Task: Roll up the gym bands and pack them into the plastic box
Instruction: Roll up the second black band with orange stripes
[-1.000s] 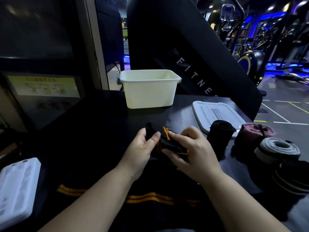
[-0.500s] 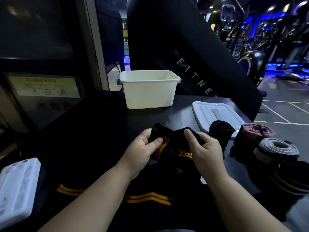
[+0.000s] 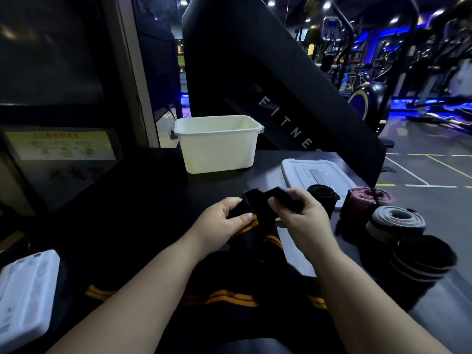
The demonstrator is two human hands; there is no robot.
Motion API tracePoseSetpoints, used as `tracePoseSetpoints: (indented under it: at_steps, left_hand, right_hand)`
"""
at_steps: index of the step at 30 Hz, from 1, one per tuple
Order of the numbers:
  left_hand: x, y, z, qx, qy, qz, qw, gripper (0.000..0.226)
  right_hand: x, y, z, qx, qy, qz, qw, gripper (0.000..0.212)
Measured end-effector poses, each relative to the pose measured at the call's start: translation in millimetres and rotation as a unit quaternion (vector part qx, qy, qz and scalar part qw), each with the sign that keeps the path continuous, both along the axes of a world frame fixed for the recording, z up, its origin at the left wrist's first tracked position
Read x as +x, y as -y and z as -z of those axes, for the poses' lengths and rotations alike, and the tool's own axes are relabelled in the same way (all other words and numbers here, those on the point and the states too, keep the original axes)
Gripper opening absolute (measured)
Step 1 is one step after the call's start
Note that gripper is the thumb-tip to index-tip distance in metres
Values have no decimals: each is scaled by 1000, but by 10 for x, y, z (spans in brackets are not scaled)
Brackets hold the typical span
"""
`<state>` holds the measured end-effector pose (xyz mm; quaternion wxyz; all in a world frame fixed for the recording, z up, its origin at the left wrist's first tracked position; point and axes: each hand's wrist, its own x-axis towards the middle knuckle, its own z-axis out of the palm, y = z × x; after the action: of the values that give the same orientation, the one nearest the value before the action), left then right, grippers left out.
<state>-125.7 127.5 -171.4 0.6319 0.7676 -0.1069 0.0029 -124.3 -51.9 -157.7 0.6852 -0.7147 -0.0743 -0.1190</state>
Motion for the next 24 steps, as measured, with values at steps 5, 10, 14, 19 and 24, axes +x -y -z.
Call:
tracePoseSetpoints:
  at_steps: [5, 10, 14, 19, 24]
  left_hand:
    - [61, 17, -82, 96, 19, -72, 993, 13]
    - [35, 69, 50, 72, -94, -30, 993, 36]
    - [14, 103, 103, 11, -145, 9, 989, 36]
    - [27, 239, 49, -65, -100, -3, 993, 14]
    - [153, 233, -171, 50, -7, -21, 999, 19]
  right_hand:
    - [54, 264, -131, 96, -44, 64, 992, 14]
    - [42, 551, -64, 68, -55, 87, 992, 24]
    - [-66, 695, -18, 19, -54, 132, 990, 20]
    - [-165, 776, 78, -87, -57, 142, 984, 15]
    - [-222, 815, 104, -135, -65, 131, 980, 18]
